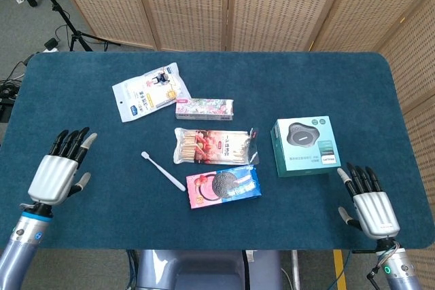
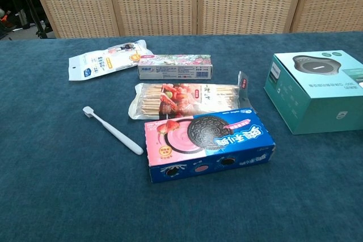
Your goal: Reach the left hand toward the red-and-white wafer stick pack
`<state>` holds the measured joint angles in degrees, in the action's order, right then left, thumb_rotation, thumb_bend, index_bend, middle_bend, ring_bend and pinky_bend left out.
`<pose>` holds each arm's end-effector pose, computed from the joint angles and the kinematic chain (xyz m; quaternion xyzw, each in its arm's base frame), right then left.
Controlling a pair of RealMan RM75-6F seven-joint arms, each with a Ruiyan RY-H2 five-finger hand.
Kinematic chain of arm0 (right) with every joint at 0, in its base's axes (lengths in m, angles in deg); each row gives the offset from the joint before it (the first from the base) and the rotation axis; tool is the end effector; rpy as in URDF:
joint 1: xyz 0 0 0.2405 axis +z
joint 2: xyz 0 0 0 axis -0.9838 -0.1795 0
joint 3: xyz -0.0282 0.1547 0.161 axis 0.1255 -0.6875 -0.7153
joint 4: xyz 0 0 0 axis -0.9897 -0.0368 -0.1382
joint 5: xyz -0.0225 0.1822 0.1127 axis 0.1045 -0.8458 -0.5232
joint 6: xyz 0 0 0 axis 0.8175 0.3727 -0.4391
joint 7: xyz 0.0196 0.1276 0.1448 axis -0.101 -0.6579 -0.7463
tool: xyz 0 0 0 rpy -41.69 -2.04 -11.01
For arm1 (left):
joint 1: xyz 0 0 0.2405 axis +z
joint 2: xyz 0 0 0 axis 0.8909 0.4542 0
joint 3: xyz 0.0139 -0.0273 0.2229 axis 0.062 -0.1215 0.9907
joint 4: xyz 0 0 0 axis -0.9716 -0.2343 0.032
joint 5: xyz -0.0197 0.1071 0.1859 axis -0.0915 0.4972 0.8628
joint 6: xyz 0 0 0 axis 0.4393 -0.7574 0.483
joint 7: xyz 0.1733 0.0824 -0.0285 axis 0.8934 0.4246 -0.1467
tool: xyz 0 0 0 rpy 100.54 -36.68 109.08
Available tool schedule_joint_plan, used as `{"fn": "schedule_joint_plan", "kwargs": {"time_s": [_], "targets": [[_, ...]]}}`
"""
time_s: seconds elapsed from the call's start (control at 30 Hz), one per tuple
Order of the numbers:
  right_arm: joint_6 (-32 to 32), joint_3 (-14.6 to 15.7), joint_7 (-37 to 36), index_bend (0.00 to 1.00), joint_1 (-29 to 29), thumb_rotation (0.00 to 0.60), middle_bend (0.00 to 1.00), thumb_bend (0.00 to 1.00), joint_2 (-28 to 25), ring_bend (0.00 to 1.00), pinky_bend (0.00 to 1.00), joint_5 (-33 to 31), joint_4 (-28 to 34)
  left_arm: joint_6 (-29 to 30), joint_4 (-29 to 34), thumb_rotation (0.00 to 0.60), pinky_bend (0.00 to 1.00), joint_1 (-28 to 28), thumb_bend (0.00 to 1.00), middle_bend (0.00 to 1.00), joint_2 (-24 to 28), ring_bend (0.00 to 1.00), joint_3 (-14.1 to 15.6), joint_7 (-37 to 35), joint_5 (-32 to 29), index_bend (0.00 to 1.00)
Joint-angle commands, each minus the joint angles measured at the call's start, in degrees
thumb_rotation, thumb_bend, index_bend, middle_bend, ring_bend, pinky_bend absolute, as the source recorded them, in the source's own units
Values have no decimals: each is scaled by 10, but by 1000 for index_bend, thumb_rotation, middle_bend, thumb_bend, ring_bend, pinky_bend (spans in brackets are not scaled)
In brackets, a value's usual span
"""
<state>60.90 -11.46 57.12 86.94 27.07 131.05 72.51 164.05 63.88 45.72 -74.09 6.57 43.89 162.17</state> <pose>-0.2747 -0.2287 0.0847 0.6796 -0.3301 0.3341 0.5635 -0.1888 0.2861 0.0941 -0.6971 -0.2918 -0.3795 0.5337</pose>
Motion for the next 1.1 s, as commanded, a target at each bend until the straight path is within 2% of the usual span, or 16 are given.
{"fn": "schedule_joint_plan", "kwargs": {"time_s": [0.03, 0.2, 0.3, 0.47, 0.63, 0.8, 0.9, 0.97, 1.1], "targets": [[-1, 0, -4, 0, 0, 600, 0, 363, -1, 0, 0, -1, -1, -59, 36, 600, 283, -54, 436, 243, 11, 343, -39, 16, -33, 0], [-4, -2, -13, 0, 1, 600, 0, 363, -5, 0, 0, -6, -1, -139, 63, 600, 371, -114, 586, 455, 20, 513, -73, 29, -107, 0], [0, -4, -26, 0, 0, 600, 0, 363, -9, 0, 0, -8, -1, -205, 69, 600, 401, -172, 662, 527, 20, 567, -99, 58, -181, 0], [0, -6, -42, 0, 1, 600, 0, 363, -14, 0, 0, -10, -3, -248, 68, 600, 411, -248, 754, 547, 6, 581, -112, 134, -294, 0], [-3, -8, -55, 0, 2, 600, 0, 364, -17, 0, 0, -13, -6, -311, 66, 600, 414, -322, 830, 556, -2, 583, -114, 144, -418, 0], [-5, -10, -71, 0, 2, 600, 0, 363, -21, 0, 0, -18, -10, -387, 51, 600, 414, -416, 868, 560, 0, 583, -100, 135, -548, 0], [-9, -11, -82, 0, 4, 600, 0, 363, -24, 0, 0, -21, -13, -412, 31, 600, 414, -482, 881, 560, -4, 584, -76, 130, -626, 0], [-10, -11, -87, 0, 4, 600, 0, 363, -25, 0, 0, -23, -14, -416, 24, 600, 414, -505, 895, 560, -8, 584, -65, 130, -652, 0], [-11, -12, -100, 0, 4, 600, 0, 364, -29, 0, 0, -24, -16, -429, -2, 600, 414, -576, 904, 560, -18, 584, -19, 136, -733, 0]]}}
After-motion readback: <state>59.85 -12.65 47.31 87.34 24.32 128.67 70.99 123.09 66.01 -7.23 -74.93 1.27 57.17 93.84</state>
